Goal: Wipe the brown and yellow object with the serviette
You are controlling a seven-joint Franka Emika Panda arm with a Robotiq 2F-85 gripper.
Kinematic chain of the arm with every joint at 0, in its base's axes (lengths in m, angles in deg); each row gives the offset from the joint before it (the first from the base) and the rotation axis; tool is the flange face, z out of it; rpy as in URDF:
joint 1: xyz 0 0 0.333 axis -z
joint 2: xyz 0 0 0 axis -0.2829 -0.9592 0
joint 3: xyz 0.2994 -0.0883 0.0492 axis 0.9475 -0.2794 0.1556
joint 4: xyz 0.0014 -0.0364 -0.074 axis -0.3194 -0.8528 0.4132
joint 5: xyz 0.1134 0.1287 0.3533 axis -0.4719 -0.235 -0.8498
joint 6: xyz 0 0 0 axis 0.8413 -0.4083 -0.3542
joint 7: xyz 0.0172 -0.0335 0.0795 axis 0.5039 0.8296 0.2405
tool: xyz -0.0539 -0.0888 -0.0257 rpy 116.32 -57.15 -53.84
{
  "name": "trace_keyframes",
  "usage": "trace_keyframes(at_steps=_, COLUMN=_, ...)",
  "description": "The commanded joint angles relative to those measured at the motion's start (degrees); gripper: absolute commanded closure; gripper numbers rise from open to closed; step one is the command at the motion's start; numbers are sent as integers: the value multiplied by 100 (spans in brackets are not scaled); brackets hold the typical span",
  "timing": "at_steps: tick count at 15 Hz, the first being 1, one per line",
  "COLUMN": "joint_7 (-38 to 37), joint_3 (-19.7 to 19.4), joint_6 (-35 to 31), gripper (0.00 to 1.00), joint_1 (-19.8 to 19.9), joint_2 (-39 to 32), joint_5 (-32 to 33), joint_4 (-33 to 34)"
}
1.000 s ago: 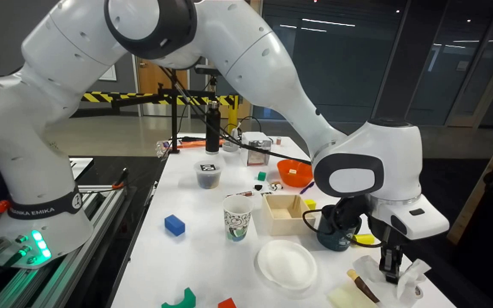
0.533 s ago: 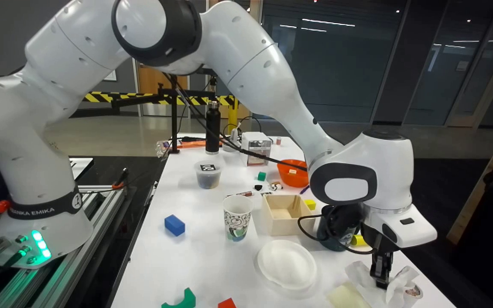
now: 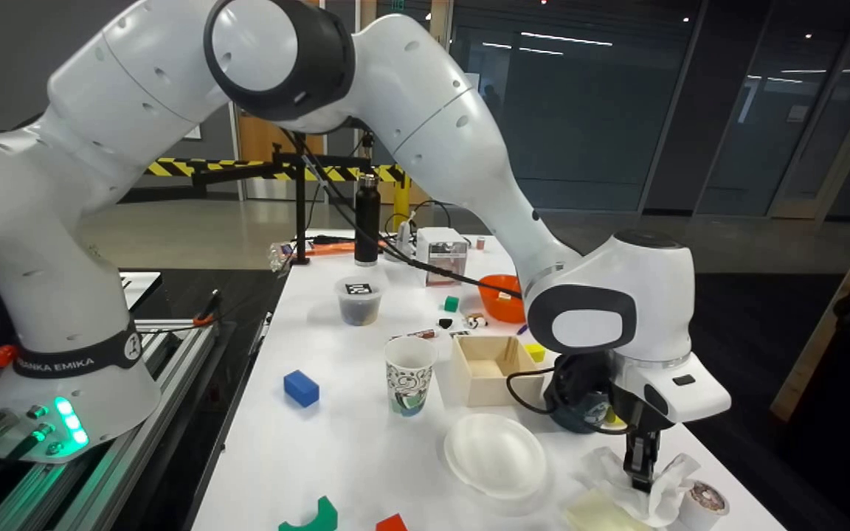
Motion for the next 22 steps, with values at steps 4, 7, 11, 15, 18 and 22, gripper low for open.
trace_keyframes(at_steps=4, joint_7=230, joint_3=57, joint_6=-128, gripper=99, joint_1=-18, joint_2=56, joint_5=134, joint_4=-236)
trace_keyframes(at_steps=7, joint_7=503, joint_3=139, joint_6=-162, gripper=99, joint_1=5, joint_2=91, joint_5=174, joint_4=-335)
trace_keyframes(at_steps=11, joint_7=743, joint_3=247, joint_6=-173, gripper=99, joint_1=43, joint_2=120, joint_5=149, joint_4=-411)
trace_keyframes(at_steps=15, joint_7=924, joint_3=449, joint_6=38, gripper=99, joint_1=139, joint_2=248, joint_5=37, joint_4=-482)
trace_keyframes(at_steps=18, joint_7=756, joint_3=411, joint_6=-84, gripper=99, joint_1=65, joint_2=286, joint_5=55, joint_4=-565)
trace_keyframes(at_steps=22, joint_7=484, joint_3=328, joint_6=-371, gripper=99, joint_1=98, joint_2=431, joint_5=-89, joint_4=-586)
